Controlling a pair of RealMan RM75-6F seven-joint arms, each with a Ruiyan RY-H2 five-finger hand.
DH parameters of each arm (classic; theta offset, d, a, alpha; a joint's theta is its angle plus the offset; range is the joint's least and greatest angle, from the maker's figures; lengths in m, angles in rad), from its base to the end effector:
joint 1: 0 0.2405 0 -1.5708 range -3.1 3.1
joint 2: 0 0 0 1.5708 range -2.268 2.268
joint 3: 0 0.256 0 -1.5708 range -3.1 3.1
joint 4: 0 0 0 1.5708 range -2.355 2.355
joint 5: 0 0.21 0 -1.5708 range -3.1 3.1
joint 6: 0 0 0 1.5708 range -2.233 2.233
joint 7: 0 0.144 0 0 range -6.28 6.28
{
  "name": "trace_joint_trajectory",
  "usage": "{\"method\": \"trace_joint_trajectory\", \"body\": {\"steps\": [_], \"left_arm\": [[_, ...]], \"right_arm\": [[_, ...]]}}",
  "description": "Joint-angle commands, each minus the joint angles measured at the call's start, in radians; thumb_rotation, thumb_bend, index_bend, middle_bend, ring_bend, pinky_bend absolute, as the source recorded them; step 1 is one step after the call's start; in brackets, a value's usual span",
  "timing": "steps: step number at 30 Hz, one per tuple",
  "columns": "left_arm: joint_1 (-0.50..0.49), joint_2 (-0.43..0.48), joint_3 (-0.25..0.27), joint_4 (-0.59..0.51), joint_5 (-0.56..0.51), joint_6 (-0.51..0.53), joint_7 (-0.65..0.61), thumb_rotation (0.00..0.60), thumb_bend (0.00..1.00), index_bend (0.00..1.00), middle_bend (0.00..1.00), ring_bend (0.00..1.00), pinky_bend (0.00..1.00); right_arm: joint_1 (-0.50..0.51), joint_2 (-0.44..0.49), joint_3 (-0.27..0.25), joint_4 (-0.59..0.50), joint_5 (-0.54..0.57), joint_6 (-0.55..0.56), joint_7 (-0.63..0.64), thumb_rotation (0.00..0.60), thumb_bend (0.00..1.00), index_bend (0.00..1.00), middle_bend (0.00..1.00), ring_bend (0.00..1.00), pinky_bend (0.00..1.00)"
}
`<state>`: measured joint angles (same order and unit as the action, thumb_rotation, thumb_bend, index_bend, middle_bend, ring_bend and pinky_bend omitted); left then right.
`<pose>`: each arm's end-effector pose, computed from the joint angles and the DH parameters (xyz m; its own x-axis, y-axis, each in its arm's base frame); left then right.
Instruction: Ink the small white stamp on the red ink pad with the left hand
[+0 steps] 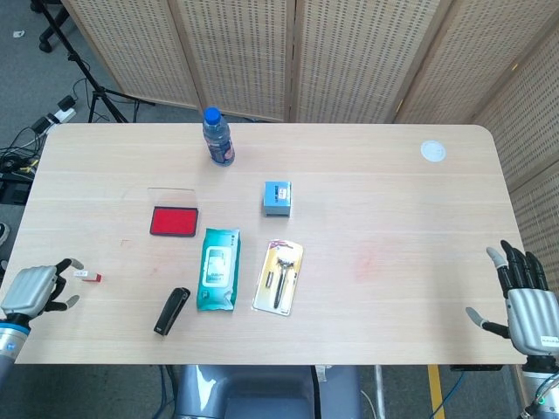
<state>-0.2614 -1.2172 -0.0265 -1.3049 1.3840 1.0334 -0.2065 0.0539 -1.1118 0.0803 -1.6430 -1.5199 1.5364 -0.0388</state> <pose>-0.3749 0.2334 0.1146 0.3551 0.3507 0.8666 0.9165 0.0518 -0.3966 -0.3029 -0.1771 0.1686 0.4079 0.0660 0.9106 -0.9126 -0.0025 0.4089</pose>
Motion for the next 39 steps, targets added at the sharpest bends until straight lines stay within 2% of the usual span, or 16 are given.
{"method": "trace_joint_trajectory", "body": {"steps": [1,13,33,39], "left_arm": [[-0.034,-0.012,0.001,0.063,-0.009,-0.045,-0.089,0.600,0.28,0.39,0.97,1.00,0.96],[-0.059,-0.065,-0.002,0.162,-0.017,-0.090,-0.149,0.600,0.32,0.40,0.97,1.00,0.96],[-0.106,-0.074,-0.007,0.166,-0.066,-0.197,-0.128,0.600,0.31,0.44,0.97,1.00,0.96],[-0.109,-0.085,-0.013,0.186,-0.078,-0.198,-0.117,0.600,0.32,0.46,0.97,1.00,0.96]], "right_arm": [[0.001,-0.003,-0.001,0.001,0.002,-0.004,-0.006,0.600,0.10,0.00,0.00,0.00,0.00],[0.003,-0.003,0.002,0.002,0.011,-0.010,-0.002,0.600,0.09,0.00,0.00,0.00,0.00],[0.003,-0.002,0.004,0.003,0.017,-0.011,0.001,0.600,0.09,0.00,0.00,0.00,0.00],[0.002,0.000,0.005,0.004,0.020,-0.011,0.008,0.600,0.09,0.00,0.00,0.00,0.00]]}}
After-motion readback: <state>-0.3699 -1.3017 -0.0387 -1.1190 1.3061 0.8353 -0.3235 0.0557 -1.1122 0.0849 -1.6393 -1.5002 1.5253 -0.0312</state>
